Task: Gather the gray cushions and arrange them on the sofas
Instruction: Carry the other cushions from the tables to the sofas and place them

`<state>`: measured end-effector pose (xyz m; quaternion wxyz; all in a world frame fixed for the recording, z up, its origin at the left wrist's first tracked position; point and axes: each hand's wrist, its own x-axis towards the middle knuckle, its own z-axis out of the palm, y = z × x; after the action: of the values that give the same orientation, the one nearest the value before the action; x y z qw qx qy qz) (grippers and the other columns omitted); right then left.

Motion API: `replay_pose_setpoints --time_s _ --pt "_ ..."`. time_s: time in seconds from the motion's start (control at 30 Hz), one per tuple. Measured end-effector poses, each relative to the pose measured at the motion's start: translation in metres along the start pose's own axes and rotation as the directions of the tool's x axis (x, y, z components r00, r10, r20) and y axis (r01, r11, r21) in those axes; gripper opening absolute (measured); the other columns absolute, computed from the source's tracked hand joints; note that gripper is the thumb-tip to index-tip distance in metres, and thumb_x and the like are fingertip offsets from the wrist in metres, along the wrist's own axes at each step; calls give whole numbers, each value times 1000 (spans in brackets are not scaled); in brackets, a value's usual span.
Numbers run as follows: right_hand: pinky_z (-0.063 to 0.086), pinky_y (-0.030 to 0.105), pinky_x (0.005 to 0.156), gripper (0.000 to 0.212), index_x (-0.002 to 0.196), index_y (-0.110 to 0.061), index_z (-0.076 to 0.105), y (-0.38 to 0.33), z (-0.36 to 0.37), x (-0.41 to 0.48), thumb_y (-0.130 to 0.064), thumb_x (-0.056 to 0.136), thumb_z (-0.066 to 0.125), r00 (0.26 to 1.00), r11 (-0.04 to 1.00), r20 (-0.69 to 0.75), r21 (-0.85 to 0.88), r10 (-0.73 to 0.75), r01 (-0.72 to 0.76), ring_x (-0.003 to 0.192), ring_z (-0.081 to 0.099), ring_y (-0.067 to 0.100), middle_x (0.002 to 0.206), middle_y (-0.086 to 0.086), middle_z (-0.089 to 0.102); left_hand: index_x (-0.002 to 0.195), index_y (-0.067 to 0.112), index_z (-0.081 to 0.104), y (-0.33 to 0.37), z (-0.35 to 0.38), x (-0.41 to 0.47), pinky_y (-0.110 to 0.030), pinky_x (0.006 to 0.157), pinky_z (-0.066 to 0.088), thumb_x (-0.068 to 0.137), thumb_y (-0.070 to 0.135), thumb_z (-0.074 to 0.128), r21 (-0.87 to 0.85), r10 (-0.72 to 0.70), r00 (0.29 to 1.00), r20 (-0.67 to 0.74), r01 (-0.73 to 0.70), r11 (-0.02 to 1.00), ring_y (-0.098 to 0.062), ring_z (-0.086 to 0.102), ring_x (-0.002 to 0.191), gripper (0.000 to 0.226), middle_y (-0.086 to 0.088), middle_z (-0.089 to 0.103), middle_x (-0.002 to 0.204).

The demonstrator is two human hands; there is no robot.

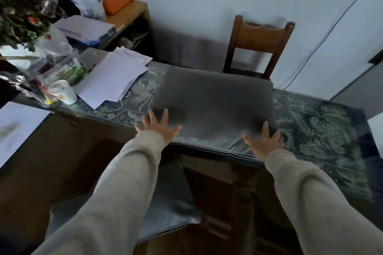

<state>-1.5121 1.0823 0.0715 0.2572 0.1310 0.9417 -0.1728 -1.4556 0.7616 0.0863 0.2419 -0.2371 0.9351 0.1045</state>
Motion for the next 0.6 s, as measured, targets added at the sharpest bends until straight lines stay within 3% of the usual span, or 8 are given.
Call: replay_pose_setpoints --time_s 0.13,0.2,0.27,0.33,0.43,0.5,0.6 --pt "20 59 124 109 163 -38 -20 -13 1 51 -86 88 43 999 981 -14 190 42 -39 156 16 49 173 24 2 158 54 -17 -21 -1 63 -60 124 16 92 83 24 -192 -31 999 -34 24 981 -44 15 157 83 -19 -7 174" --pt "24 57 123 113 164 -34 -17 -11 -1 66 -85 86 46 998 952 -9 298 70 -64 153 24 50 171 26 13 159 51 -15 -29 0 82 -58 122 26 91 83 33 -353 -46 999 -14 39 935 -48 33 150 89 -23 12 172" --pt "28 54 122 117 167 -24 -1 -9 -1 88 -79 84 60 995 901 -58 432 77 -44 149 33 48 167 24 29 164 40 -8 -33 -3 108 -52 120 33 87 80 52 -541 -49 999 -1 41 840 -43 43 146 106 -17 33 167" --pt "35 52 119 115 163 -14 23 -4 -3 93 -70 78 77 989 858 -121 513 80 -7 143 45 43 159 18 45 167 25 3 -34 -10 116 -44 122 31 80 66 75 -689 -46 999 1 34 724 -34 41 149 121 -9 39 165" --pt "44 53 112 99 149 -7 47 -11 -10 95 -56 73 88 977 836 -201 547 68 55 131 57 40 145 18 59 161 14 30 -38 -22 126 -44 121 33 71 44 91 -725 -64 996 -63 -2 689 -31 45 146 113 -10 48 159" --pt "45 52 109 89 146 -6 50 -23 -14 92 -48 77 88 965 852 -259 514 42 101 129 57 42 142 20 60 154 13 43 -39 -30 124 -46 118 38 71 39 92 -699 -68 992 -109 -28 714 -34 51 139 99 -12 56 151" --pt "45 53 109 81 144 -5 52 -35 -25 77 -40 80 88 943 831 -332 527 9 178 128 58 42 140 21 61 150 14 48 -40 -47 106 -42 113 41 73 33 91 -697 -80 982 -171 -63 715 -35 54 134 90 -13 58 145"
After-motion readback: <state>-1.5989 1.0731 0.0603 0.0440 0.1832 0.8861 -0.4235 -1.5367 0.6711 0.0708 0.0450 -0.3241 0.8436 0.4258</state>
